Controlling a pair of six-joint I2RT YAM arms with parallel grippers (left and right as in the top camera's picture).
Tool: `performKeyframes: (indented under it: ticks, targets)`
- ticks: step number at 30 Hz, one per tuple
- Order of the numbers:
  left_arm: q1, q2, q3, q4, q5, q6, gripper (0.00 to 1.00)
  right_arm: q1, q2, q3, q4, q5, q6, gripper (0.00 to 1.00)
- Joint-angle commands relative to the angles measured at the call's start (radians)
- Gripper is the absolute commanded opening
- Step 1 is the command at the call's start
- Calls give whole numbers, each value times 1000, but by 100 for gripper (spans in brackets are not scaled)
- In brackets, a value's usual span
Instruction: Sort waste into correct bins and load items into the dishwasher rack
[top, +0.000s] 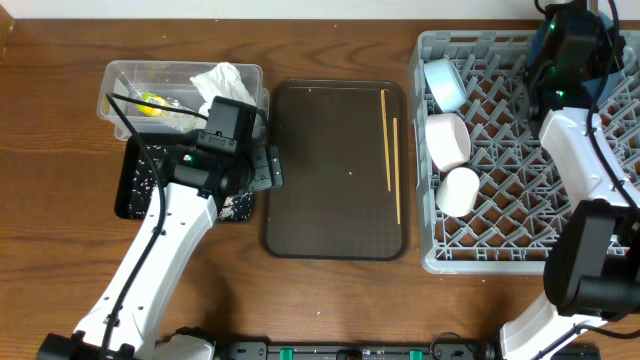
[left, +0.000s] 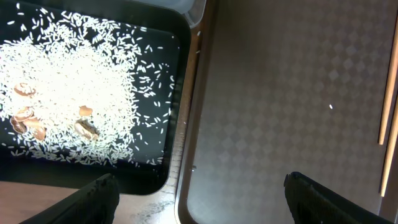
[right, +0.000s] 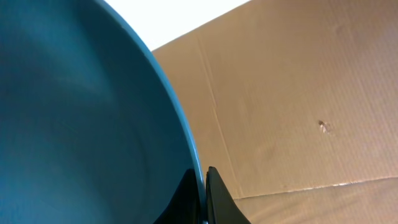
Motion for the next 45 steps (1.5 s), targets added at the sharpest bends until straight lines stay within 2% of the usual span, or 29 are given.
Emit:
performKeyframes:
  ticks: [1, 5, 12, 22, 24, 28, 36, 40, 45]
  targets:
    - [3, 0, 2, -1, -9, 6, 88, 10, 60, 0, -14, 23, -40, 1]
    - [3, 0, 2, -1, -9, 6, 88, 26, 60, 0, 14, 106, -50, 1]
    - [3, 0, 2, -1, -9, 6, 88, 61, 60, 0, 144, 215, -244, 1]
    - [3, 0, 2, -1, -9, 6, 88, 183, 61, 0, 77, 185, -222, 6]
    - [3, 0, 2, -1, -9, 6, 88, 192, 61, 0, 47, 182, -176, 11]
    - [3, 0, 2, -1, -9, 6, 88, 191, 61, 0, -32, 179, -97, 40]
    - [3, 0, 2, -1, -9, 6, 88, 158, 61, 0, -30, 178, -68, 80]
    - [3, 0, 2, -1, -9, 6, 87, 163, 51, 0, 4, 177, -33, 92]
    - [3, 0, 2, -1, -9, 6, 88, 203, 20, 0, 20, 126, 10, 99]
